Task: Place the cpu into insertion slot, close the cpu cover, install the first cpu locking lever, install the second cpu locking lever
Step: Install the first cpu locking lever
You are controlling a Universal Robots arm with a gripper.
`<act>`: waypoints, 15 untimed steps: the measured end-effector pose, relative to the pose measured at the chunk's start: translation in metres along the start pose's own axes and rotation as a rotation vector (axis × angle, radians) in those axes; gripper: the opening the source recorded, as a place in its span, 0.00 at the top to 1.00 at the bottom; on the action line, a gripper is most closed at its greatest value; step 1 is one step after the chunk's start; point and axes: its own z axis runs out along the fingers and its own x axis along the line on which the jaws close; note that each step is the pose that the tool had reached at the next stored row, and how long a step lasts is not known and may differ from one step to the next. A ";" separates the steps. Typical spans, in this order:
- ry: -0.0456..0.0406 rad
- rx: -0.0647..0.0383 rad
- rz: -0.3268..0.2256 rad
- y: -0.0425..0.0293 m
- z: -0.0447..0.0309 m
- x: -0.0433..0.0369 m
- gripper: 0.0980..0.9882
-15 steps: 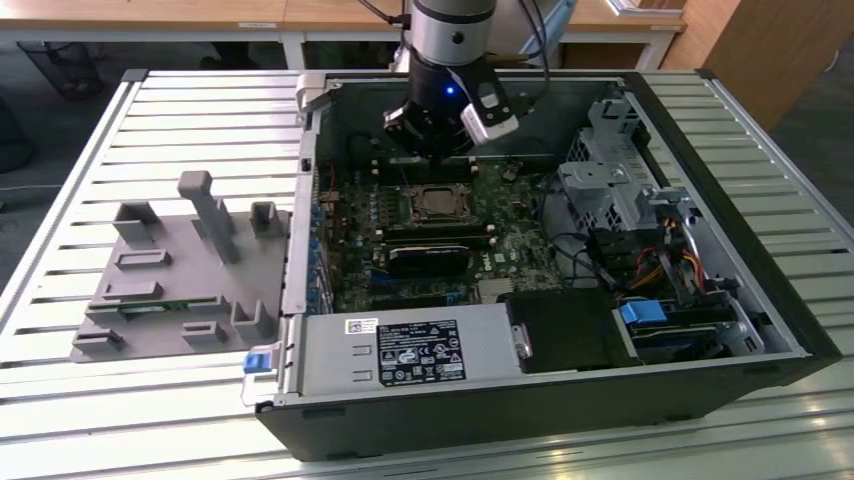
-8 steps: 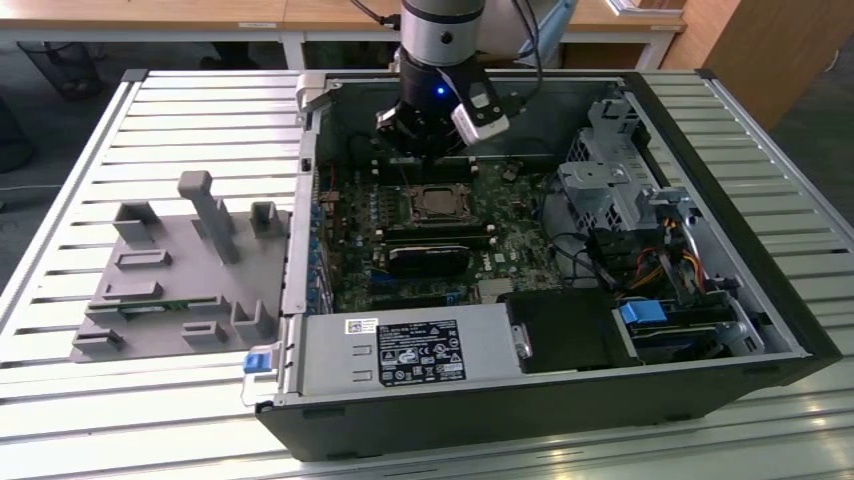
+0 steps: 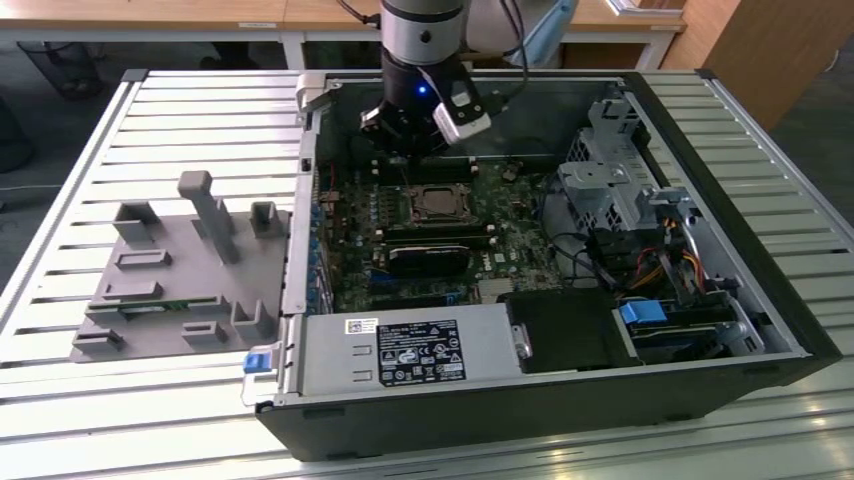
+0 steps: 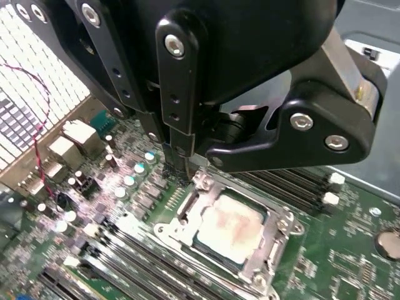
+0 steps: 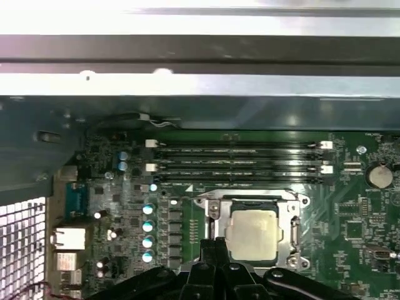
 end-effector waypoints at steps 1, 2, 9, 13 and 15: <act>-0.0007 0.000 0.000 0.0005 0.0000 0.0022 0.99; -0.0015 0.000 0.000 0.0010 0.0001 0.0045 0.99; -0.0066 0.000 0.000 0.0044 0.0005 0.0197 0.99; -0.0083 0.000 -0.001 0.0062 0.0007 0.0254 0.99; -0.0086 0.000 0.000 0.0076 0.0010 0.0273 0.99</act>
